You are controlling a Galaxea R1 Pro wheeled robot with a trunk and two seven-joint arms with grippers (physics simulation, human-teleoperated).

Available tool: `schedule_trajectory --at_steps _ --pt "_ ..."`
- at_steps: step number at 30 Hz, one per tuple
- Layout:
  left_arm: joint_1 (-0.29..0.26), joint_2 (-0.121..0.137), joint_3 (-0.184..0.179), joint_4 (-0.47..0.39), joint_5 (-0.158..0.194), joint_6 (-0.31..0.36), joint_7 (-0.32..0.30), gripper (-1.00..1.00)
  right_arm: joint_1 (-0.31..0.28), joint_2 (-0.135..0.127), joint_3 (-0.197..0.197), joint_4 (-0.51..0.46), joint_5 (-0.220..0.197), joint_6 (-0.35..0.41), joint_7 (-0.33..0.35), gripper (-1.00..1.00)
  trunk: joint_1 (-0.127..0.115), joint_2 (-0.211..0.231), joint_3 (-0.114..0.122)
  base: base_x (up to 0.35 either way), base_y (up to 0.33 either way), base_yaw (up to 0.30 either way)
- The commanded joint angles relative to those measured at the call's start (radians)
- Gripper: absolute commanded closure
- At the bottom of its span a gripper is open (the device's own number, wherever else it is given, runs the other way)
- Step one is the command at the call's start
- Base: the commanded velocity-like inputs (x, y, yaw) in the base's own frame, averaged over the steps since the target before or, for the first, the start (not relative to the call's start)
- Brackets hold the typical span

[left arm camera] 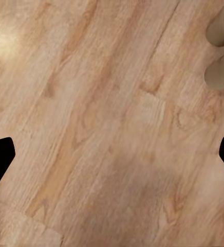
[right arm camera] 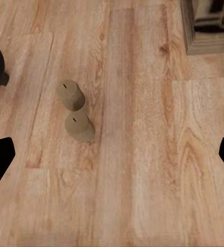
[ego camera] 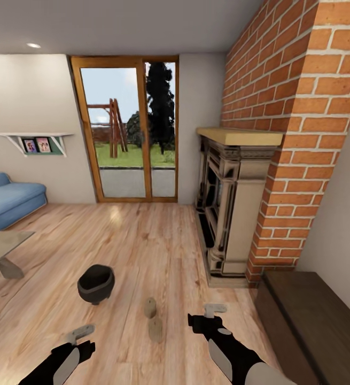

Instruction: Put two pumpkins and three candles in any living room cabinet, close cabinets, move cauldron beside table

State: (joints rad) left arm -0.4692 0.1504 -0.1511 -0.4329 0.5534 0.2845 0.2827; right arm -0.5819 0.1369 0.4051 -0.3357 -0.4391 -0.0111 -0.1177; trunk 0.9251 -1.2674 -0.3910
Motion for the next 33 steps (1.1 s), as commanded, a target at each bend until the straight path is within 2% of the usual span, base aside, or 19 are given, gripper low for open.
schedule_trajectory --at_steps 1,7,15,33 --pt "0.0 0.001 -0.008 -0.003 0.01 0.004 0.009 -1.0 -0.001 0.0 0.008 0.0 -0.009 -0.001 -0.007 -1.0 0.0 -0.001 -0.002 0.164 -0.159 -0.261" --pt "0.0 0.001 -0.008 -0.003 0.01 0.004 0.009 -1.0 -0.001 0.0 0.009 0.0 -0.009 -0.002 -0.006 -1.0 0.0 -0.001 -0.004 0.156 -0.102 -0.261" --pt "0.0 0.001 -0.008 -0.003 0.01 0.004 0.009 -1.0 -0.001 0.0 0.009 0.0 -0.009 -0.002 -0.005 -1.0 0.0 -0.001 -0.008 0.153 0.036 -0.261" --pt "0.0 0.001 -0.008 -0.003 0.01 0.004 0.009 -1.0 -0.001 0.0 0.009 0.0 -0.008 -0.002 -0.005 -1.0 0.0 -0.001 -0.016 0.01 0.004 -0.261"
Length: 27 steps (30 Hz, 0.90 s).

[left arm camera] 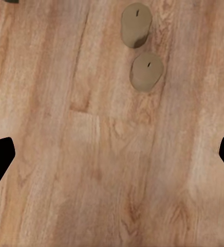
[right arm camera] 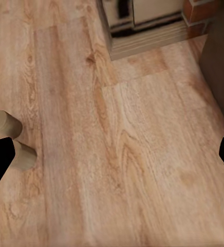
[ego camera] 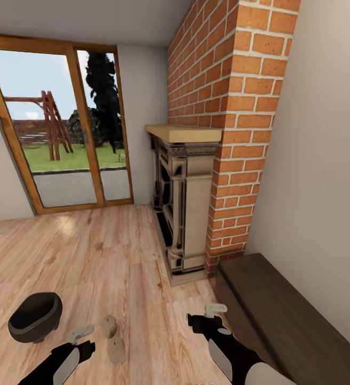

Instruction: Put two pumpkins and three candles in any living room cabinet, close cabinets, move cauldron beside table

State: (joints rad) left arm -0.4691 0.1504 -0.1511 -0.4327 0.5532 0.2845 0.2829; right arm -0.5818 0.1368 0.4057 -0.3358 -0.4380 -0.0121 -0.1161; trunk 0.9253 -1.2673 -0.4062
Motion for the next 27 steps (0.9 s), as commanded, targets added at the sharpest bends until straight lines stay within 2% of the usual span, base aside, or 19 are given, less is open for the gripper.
schedule_trajectory --at_steps 1,13,27 --pt "0.0 0.001 -0.008 -0.003 0.01 0.004 0.009 -1.0 -0.001 0.0 0.008 0.0 -0.009 -0.001 -0.007 -1.0 0.0 -0.001 -0.002 0.0 0.0 -0.261" --pt "0.0 0.002 -0.008 -0.003 0.01 0.004 0.009 -1.0 -0.001 0.0 0.008 0.014 -0.008 -0.006 -0.007 -1.0 0.0 -0.001 -0.007 0.016 0.01 -0.261" --pt "0.0 0.002 -0.008 -0.003 0.01 0.004 0.009 -1.0 -0.001 0.0 0.008 0.027 -0.008 -0.016 -0.007 -1.0 0.0 -0.001 -0.014 0.231 0.178 -0.234"
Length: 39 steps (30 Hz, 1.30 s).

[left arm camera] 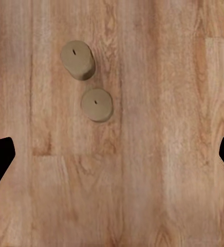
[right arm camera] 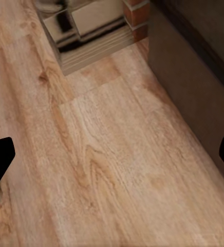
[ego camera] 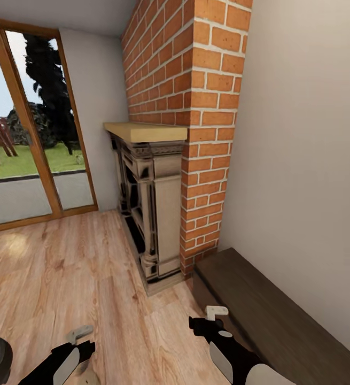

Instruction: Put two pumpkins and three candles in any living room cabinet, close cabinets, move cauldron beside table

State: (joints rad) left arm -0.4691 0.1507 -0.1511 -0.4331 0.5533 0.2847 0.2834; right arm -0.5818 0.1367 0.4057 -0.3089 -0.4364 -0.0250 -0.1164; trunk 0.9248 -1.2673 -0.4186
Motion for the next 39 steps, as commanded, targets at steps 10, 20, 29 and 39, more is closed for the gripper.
schedule_trajectory --at_steps 10,20,29,39 --pt "0.0 0.001 -0.008 -0.003 0.01 0.003 0.008 -1.0 -0.001 0.0 0.009 0.001 -0.008 -0.003 -0.005 -1.0 0.0 -0.001 -0.002 0.256 0.04 -0.039" --pt "0.0 0.001 -0.008 -0.003 0.01 0.003 0.008 -1.0 -0.001 0.0 0.009 0.0 -0.009 -0.003 -0.003 -1.0 0.0 -0.001 -0.002 0.037 0.049 -0.182" --pt "0.0 0.001 -0.008 -0.003 0.01 -0.006 0.008 -1.0 -0.001 0.0 0.009 0.001 -0.009 -0.003 -0.003 -1.0 0.0 -0.001 -0.002 0.112 0.119 -0.278" --pt "0.0 0.001 -0.008 -0.003 0.007 -0.013 0.008 -1.0 -0.001 0.0 0.009 0.001 -0.009 -0.003 -0.003 -1.0 0.0 -0.001 -0.002 0.128 0.046 -0.28"
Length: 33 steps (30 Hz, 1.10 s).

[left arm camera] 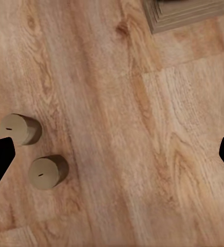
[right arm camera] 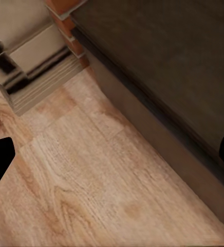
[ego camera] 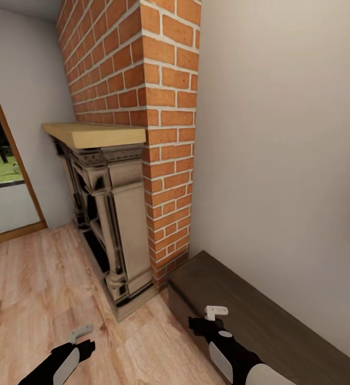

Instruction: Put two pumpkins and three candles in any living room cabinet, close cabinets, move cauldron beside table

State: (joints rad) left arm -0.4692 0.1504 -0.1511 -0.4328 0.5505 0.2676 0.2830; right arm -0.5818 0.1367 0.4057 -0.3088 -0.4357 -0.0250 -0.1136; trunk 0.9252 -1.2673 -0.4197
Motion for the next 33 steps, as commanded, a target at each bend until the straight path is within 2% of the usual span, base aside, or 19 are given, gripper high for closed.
schedule_trajectory --at_steps 1,33 --pt "0.0 0.002 -0.008 -0.003 0.009 0.004 0.008 -1.0 -0.001 0.0 0.008 0.0 -0.009 -0.003 -0.006 -1.0 0.0 -0.001 -0.001 0.016 0.071 -0.28" --pt "0.0 0.002 -0.008 -0.003 0.009 0.004 0.008 -1.0 -0.001 0.0 0.008 0.0 -0.009 -0.012 -0.006 -1.0 0.0 -0.001 -0.001 -0.011 0.052 -0.28"
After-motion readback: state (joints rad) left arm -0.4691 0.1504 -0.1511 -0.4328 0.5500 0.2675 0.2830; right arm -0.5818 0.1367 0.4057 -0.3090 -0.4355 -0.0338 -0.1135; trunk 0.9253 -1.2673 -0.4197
